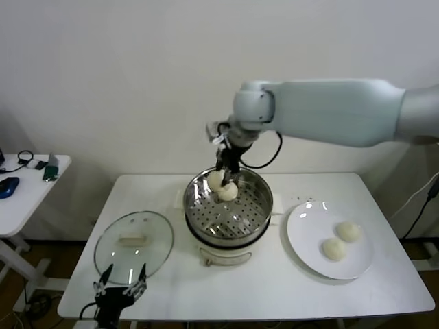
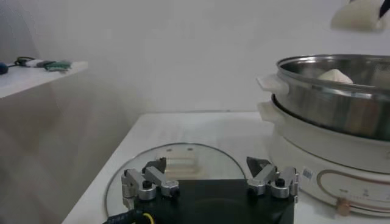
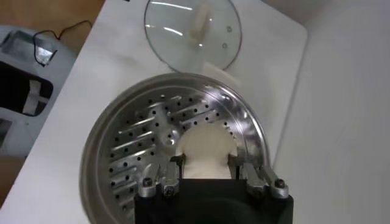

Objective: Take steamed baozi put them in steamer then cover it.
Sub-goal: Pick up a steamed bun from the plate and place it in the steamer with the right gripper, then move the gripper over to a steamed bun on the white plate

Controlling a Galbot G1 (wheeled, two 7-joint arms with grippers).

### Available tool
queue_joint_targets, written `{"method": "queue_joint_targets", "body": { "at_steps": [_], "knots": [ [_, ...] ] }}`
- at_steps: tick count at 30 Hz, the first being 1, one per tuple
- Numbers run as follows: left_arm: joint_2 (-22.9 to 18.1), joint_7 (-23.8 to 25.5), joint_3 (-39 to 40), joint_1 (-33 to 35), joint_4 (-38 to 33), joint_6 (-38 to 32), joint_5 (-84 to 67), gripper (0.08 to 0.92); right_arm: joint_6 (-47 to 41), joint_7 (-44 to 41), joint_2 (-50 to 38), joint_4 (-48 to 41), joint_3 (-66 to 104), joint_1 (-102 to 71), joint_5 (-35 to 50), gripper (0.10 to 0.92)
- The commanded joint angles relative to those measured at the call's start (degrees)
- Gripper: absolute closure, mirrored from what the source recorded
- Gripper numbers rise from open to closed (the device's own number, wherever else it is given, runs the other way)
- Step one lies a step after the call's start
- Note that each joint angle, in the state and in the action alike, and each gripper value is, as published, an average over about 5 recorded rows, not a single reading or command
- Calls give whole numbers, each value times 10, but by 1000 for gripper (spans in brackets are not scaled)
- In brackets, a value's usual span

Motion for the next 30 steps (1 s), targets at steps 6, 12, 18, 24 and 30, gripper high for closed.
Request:
{"method": "queue_joint_targets", "body": {
  "at_steps": [6,12,18,24,30],
  "knots": [
    [-6,0,1,2,-7,0,1,177,-30,77,60,-63,26,-156,-91,500],
    [-7,0,3,3,-6,0,3,177,-34,92,65,-81,46,-181,-95,499],
    [-7,0,4,1,-7,3,4,177,-18,82,51,-69,57,-153,-79,425],
    [-7,3,8,2,-12,7,10,177,68,-37,-4,-57,3,2,-20,260],
    [-2,6,11,1,-16,11,17,177,140,-165,-120,-43,-81,155,33,204]
  ]
}}
